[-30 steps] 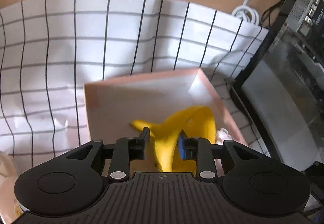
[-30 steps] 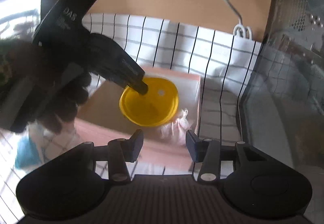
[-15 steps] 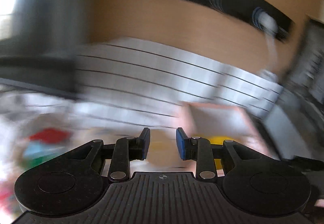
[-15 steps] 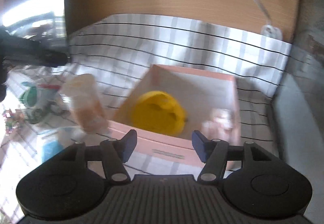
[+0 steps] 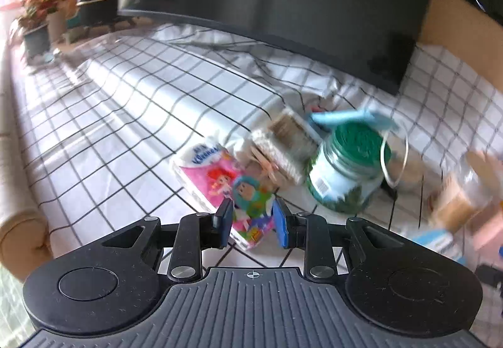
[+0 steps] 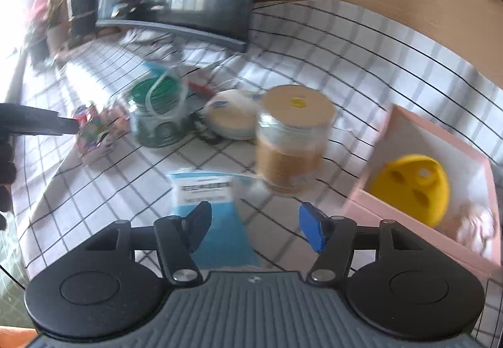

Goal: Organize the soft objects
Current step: 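Move the left tool to the Kleenex pack while the right tool approaches the blue cotton pack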

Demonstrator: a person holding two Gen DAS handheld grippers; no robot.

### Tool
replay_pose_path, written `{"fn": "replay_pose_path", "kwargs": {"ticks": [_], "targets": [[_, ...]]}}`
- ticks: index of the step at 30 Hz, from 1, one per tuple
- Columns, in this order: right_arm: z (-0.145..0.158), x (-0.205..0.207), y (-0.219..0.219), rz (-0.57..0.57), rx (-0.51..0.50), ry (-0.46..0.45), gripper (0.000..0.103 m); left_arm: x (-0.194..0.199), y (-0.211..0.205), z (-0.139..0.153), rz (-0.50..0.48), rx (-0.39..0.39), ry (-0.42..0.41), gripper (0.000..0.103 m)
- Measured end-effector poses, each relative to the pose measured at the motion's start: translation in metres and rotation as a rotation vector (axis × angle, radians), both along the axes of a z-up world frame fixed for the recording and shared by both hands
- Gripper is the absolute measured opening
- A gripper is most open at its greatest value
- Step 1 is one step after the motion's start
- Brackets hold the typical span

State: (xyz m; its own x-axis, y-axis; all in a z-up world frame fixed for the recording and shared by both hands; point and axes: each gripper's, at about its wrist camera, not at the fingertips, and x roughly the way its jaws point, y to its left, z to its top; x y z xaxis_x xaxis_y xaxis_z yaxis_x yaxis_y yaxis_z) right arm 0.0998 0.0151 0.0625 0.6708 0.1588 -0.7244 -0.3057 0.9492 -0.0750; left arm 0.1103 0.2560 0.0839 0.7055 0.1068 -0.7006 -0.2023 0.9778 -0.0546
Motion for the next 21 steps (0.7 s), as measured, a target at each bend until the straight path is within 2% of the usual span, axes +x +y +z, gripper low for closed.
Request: {"fn": "replay_pose_path", "kwargs": {"ticks": [5,6,8,10,13,15,19,21], "targets": [[-0.005,-0.001,0.019,0.033,-0.046,0.022,0.062,0.007,-0.031,-0.013,-0.106,0.146,-0.069,0.031],[-0.007,-0.001,0.020,0.039,-0.055,0.028,0.062,0.009,-0.041,-0.017,-0.147,0.208,-0.078,0.031],[-0.010,-0.001,0.022,0.045,-0.070,0.037,0.062,0.014,-0.061,-0.030,-0.233,0.381,-0.089,0.033],[-0.012,0.000,0.020,0.041,-0.077,0.044,0.062,0.016,-0.069,-0.041,-0.280,0.481,-0.067,0.033],[-0.013,0.002,0.014,0.027,-0.071,0.047,0.062,0.015,-0.060,-0.050,-0.297,0.498,0.011,0.033],[-0.014,0.006,0.012,0.019,-0.065,0.049,0.062,0.010,-0.048,-0.050,-0.274,0.511,0.024,0.035],[-0.016,0.009,0.009,0.015,-0.044,0.052,0.062,0.002,-0.012,-0.041,-0.176,0.512,0.041,0.034],[-0.018,0.010,0.009,0.018,-0.031,0.055,0.062,-0.003,0.010,-0.031,-0.096,0.468,0.045,0.034]]}}
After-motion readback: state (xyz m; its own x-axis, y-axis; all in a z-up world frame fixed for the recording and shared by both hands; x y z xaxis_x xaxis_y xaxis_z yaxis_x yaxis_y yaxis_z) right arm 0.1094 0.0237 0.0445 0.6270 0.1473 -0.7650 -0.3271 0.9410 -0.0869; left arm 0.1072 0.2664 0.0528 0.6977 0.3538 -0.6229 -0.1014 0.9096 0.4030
